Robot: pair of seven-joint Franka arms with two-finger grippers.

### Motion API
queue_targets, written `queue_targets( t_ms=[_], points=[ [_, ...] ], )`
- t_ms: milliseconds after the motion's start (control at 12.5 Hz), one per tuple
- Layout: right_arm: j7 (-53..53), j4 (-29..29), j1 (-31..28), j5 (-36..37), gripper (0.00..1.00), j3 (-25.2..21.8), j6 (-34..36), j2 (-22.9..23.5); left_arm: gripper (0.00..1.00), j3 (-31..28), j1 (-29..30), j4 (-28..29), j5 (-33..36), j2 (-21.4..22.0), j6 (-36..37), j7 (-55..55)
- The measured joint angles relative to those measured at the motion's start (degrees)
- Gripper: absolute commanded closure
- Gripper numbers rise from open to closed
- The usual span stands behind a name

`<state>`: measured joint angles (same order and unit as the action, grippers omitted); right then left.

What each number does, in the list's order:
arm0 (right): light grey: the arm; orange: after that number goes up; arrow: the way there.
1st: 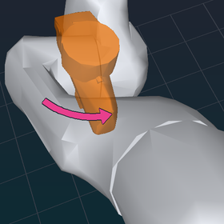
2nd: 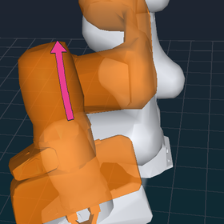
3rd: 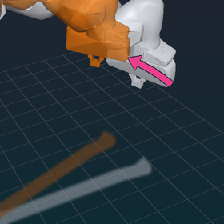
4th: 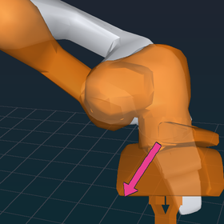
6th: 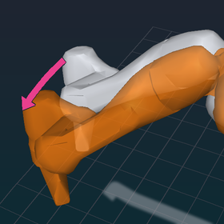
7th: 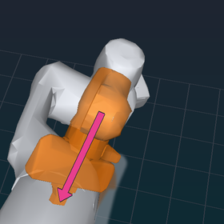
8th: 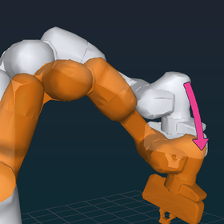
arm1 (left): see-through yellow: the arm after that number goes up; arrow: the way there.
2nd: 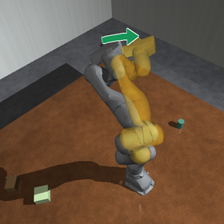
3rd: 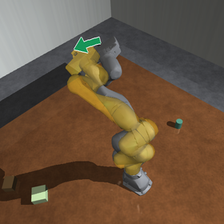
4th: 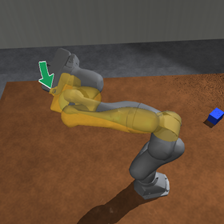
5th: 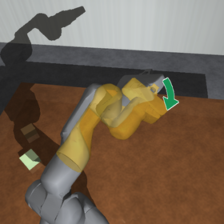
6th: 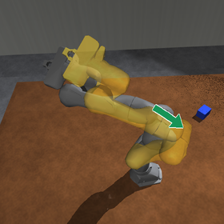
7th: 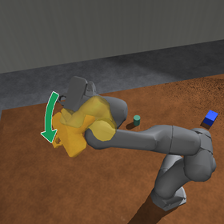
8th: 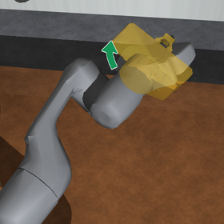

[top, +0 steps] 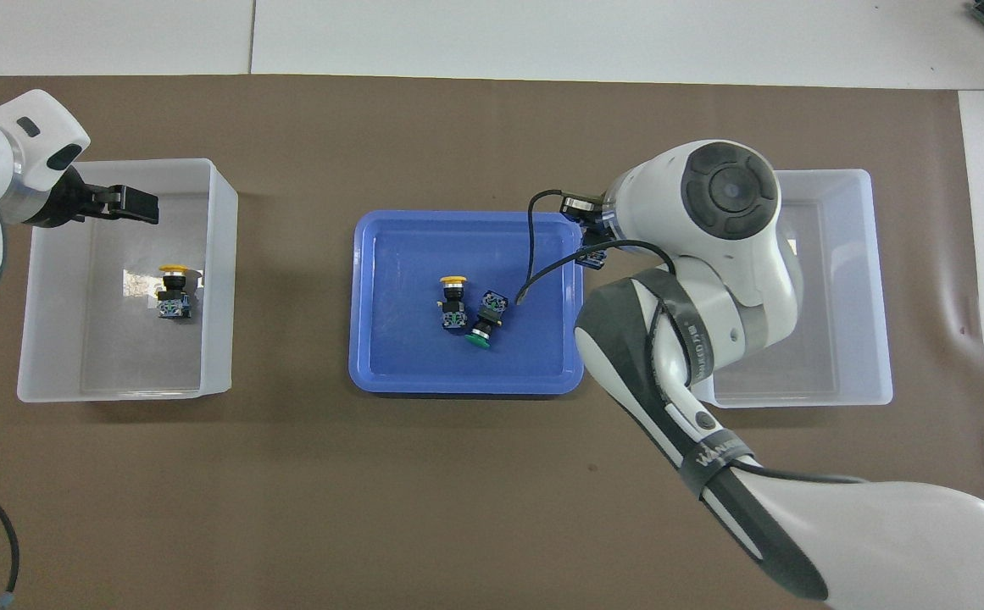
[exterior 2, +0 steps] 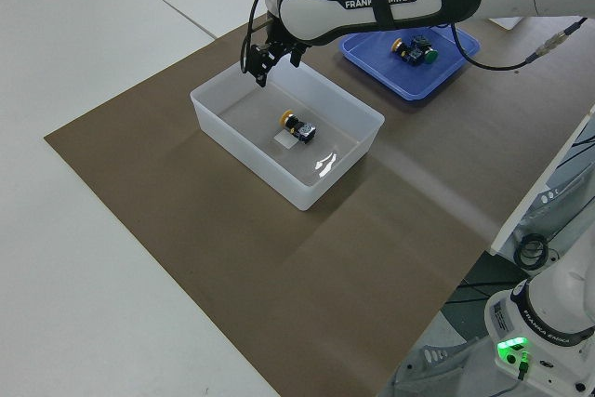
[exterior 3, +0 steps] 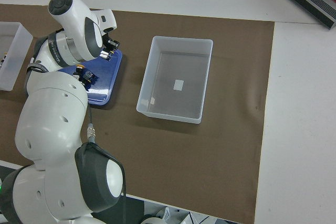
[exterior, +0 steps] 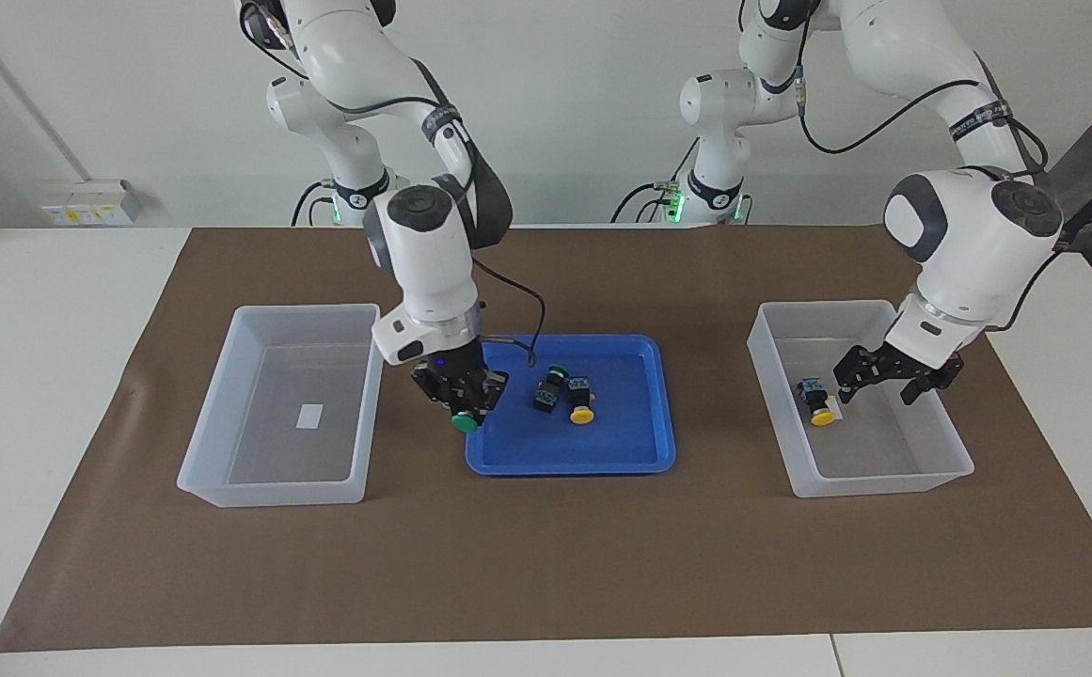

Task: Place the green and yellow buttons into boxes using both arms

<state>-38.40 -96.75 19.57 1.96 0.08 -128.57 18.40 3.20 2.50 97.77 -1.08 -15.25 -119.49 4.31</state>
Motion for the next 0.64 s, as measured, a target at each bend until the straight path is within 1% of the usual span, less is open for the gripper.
queue_targets(
  t_ms=[160, 319, 399, 479, 559, 638],
  points=[
    [7.50, -0.02, -4.81, 0.00, 1.00, -0.06, 4.16, -2.81, 0.00, 0.36, -4.91, 0.02, 0.01, -0.41, 0.02, -8.30],
    [19.85, -0.25, -11.40, -0.01, 1.00, -0.14, 7.22, -3.93, 0.00, 0.54, -10.66, 0.20, 0.03, -0.73, -0.08, -14.33],
    [25.16, -0.92, -14.39, -0.02, 1.00, -0.17, 7.33, -4.00, 0.00, 0.58, -12.51, 0.75, 0.04, -0.70, -0.71, -16.08],
    [29.73, -2.47, -17.31, -0.27, 1.00, -0.19, 7.10, -4.06, 0.00, 0.63, -14.43, 2.52, 0.04, -0.59, -3.49, -17.48],
    [32.19, -4.22, -19.17, -0.78, 1.00, -0.18, 5.85, -4.05, 0.00, 0.70, -16.22, 4.88, 0.04, -0.49, -6.74, -18.15],
    [33.51, -6.47, -20.25, -1.20, 1.00, -0.18, 2.68, -3.92, 0.00, 0.76, -18.28, 7.61, 0.03, -0.41, -9.56, -18.53]
  ],
)
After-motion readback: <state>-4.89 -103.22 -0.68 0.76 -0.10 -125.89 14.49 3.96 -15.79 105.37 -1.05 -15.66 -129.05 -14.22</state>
